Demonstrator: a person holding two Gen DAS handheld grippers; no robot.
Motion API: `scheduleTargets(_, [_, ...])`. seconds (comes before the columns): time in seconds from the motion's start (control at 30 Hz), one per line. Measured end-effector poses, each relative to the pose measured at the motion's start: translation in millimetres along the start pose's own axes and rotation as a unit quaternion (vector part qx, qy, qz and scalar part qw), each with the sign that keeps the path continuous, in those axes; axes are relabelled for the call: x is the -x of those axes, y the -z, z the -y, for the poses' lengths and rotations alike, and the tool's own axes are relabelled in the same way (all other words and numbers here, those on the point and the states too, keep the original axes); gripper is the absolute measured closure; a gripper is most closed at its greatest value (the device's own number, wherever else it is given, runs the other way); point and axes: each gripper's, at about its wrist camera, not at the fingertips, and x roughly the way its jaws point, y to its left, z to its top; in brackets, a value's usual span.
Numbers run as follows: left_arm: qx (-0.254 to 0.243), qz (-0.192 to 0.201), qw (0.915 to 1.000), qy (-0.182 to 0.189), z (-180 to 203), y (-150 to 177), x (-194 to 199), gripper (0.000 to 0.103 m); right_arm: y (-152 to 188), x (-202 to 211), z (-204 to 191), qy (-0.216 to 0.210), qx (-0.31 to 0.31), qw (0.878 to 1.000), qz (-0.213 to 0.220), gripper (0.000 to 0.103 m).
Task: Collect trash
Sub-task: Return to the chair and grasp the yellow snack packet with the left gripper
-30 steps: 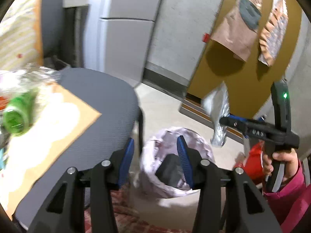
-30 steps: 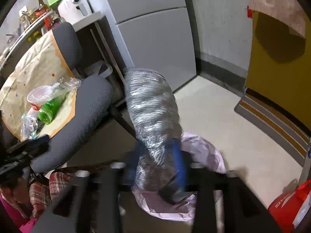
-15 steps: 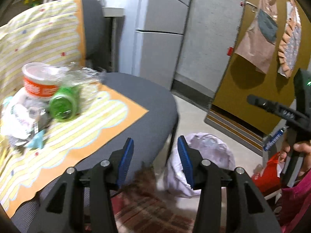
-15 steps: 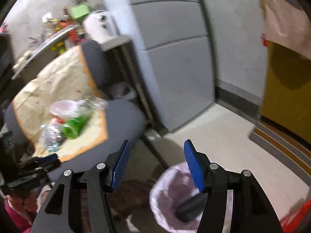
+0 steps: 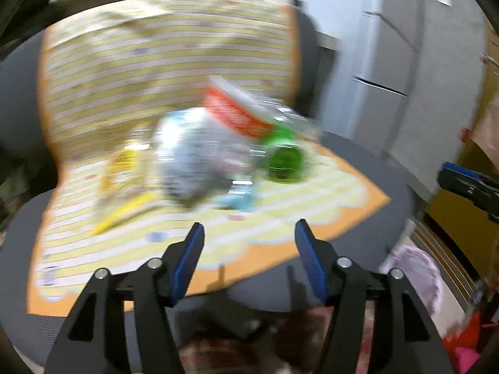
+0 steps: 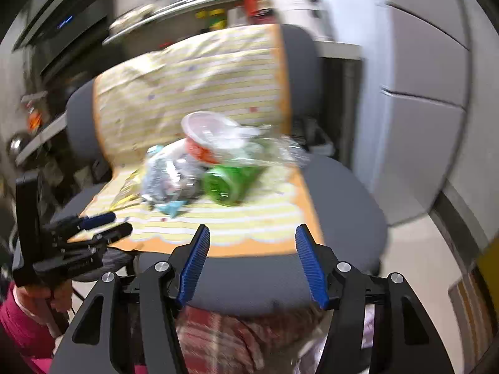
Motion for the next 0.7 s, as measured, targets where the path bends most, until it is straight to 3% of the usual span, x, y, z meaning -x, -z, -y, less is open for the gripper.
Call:
scheduleTargets(0.17, [0.038, -0.006, 0.9952, -0.09, -68.6, 0.7, -10.0, 0.031, -16.0, -33.0, -32.1, -0.029, 0.022, 0.999, -0.013, 0.044])
scheduleTargets(0.23, [0.05, -0.013, 0.9929, -0.107, -89.3, -4.0, -21.4, 0.025, -18.8, -43.3, -40.0, -0.038, 0.025, 0.999, -0.021, 0.044])
scheduleTargets(0.33, [0.064, -0.01, 0.9921, -0.107, -108.0, -15.7, -30.9, 0.012, -23.7, -56.5, -48.1, -0.043, 0.025, 0.998, -0.025, 0.044])
scheduleTargets(0.47, [0.107, -0.006, 0.9893, -0.098, -134.5, -46.5, -54.5, 0.011, -27.9, -69.3, -50.0, -0.041, 0.021, 0.998, -0.032, 0.044])
scheduleTargets(0.53, [0.118, -0.019, 0.9884, -0.094, -143.6, -57.7, -72.6, 0.012, -29.6, -76.7, -49.0, -0.036, 0.022, 0.998, -0.037, 0.044])
scheduleTargets(0.7, [0.125, -0.094, 0.9826, -0.1, -156.3, -66.0, -129.1, 0.014, -32.8, -87.5, -44.3, -0.027, 0.019, 0.999, -0.042, 0.044])
